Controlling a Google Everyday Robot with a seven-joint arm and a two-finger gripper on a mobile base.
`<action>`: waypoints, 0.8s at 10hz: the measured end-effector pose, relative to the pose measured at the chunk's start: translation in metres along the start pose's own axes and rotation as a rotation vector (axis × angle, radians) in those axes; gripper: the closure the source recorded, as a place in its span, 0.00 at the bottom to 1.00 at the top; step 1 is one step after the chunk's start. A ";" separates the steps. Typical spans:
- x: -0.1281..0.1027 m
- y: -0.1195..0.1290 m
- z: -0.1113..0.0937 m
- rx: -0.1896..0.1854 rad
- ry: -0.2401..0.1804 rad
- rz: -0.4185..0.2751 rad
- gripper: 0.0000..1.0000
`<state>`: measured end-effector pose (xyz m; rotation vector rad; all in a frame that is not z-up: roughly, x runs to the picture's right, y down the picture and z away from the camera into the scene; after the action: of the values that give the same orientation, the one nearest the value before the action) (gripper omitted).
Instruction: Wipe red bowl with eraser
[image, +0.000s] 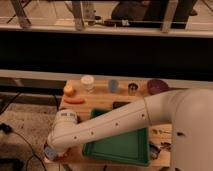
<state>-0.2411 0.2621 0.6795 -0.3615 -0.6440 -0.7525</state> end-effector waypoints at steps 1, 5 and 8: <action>0.003 -0.002 0.001 0.000 0.008 -0.007 0.95; 0.017 -0.020 0.001 0.010 0.036 -0.047 0.95; 0.014 -0.031 0.011 0.021 0.013 -0.072 0.95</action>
<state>-0.2607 0.2395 0.6997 -0.3156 -0.6551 -0.8152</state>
